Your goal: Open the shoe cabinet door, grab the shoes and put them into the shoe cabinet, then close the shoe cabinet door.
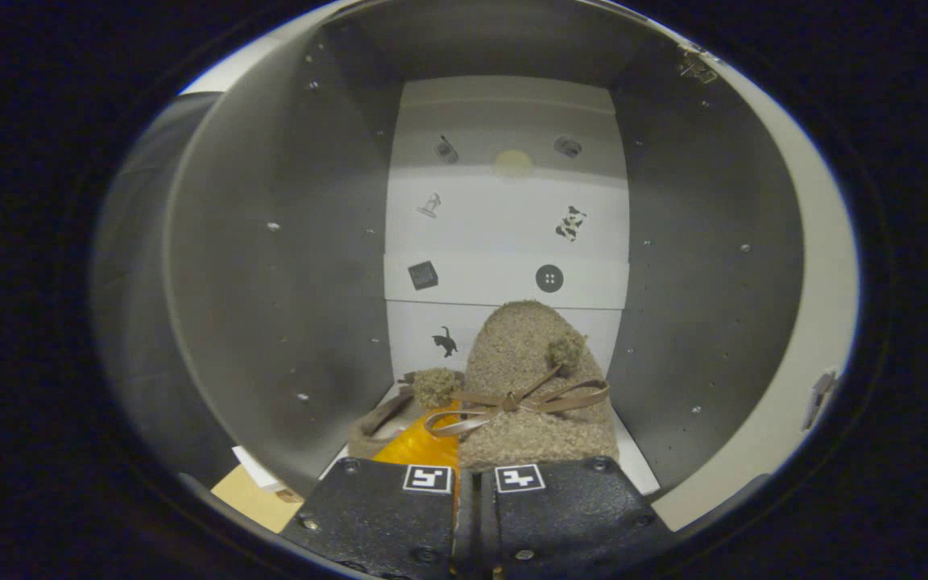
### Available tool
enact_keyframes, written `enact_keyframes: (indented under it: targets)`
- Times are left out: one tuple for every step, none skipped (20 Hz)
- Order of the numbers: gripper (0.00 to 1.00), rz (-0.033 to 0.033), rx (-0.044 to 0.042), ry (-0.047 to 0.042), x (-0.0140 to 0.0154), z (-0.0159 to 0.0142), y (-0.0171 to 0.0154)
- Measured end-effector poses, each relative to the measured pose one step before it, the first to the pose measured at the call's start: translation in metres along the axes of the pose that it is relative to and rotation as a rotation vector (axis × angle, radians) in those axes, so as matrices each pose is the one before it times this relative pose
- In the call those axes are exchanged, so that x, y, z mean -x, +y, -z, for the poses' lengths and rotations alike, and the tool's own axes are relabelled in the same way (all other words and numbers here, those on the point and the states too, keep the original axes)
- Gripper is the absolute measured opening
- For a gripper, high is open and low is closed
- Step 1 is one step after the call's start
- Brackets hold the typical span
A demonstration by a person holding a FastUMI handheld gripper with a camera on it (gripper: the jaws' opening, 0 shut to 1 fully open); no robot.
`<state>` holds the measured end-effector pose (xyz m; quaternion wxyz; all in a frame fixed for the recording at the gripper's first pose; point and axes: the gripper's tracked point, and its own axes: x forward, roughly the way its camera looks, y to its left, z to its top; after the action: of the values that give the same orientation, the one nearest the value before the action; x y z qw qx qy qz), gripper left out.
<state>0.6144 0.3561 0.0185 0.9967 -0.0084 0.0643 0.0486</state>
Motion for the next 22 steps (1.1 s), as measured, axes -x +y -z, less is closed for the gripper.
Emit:
enact_keyframes:
  targets:
    - [0.07,0.00241,-0.00165,0.01661,-0.01577,0.00603,-0.00234]
    - [0.07,-0.0037,-0.01314,0.02291,-0.013,0.00659,-0.00095]
    - [0.07,-0.00482,-0.01559,0.02547,-0.01257,0.00766,-0.00121]
    - [0.07,-0.0007,-0.01601,0.02659,-0.01137,0.00734,-0.00082]
    - [0.07,0.00007,-0.01222,0.02263,-0.01003,0.0068,-0.00153]
    - [0.07,0.00452,-0.01226,0.01551,-0.00808,0.00474,-0.00201]
    - [0.07,0.00828,-0.00937,0.01121,-0.00669,0.00264,-0.00293]
    - [0.07,0.0103,-0.00965,0.01581,-0.00376,0.00166,-0.00315]
    - [0.07,0.0151,-0.01427,0.01968,-0.00443,0.00205,-0.00355]
    - [0.07,0.01744,-0.00916,0.0295,-0.00426,0.00259,-0.0036]
    - [0.07,0.00871,-0.00863,0.02938,-0.0039,0.00345,-0.00161]
    - [0.07,0.00606,-0.00386,0.03936,-0.00393,0.00416,-0.00094]
    - [0.08,0.00422,0.00718,0.04154,-0.00389,0.00447,-0.00047]
    - [0.08,0.00088,0.00487,0.03239,-0.00261,0.00254,0.00004]
    - [0.09,-0.00049,0.00205,0.0203,-0.0021,0.00158,-0.00035]
    - [0.1,0.00268,-0.00616,0.01498,-0.00045,0.00069,-0.00045]
    - [0.12,0.00161,-0.0062,0.01021,-0.00079,0.00102,0.00019]
    - [0.13,-0.00044,0.00509,0.0134,0.00104,0.00188,0.00084]
    - [0.14,0.00052,0.00529,0.00268,-0.0008,-0.0004,0.0003]
    - [0.16,0.0,0.00547,0.00443,0.00265,0.00118,0.00034]
    - [0.17,-0.00775,-0.00036,-0.00812,0.00454,-0.00113,0.00271]
    - [0.26,-0.00541,-0.00383,-0.01232,0.00306,-0.00188,0.00369]
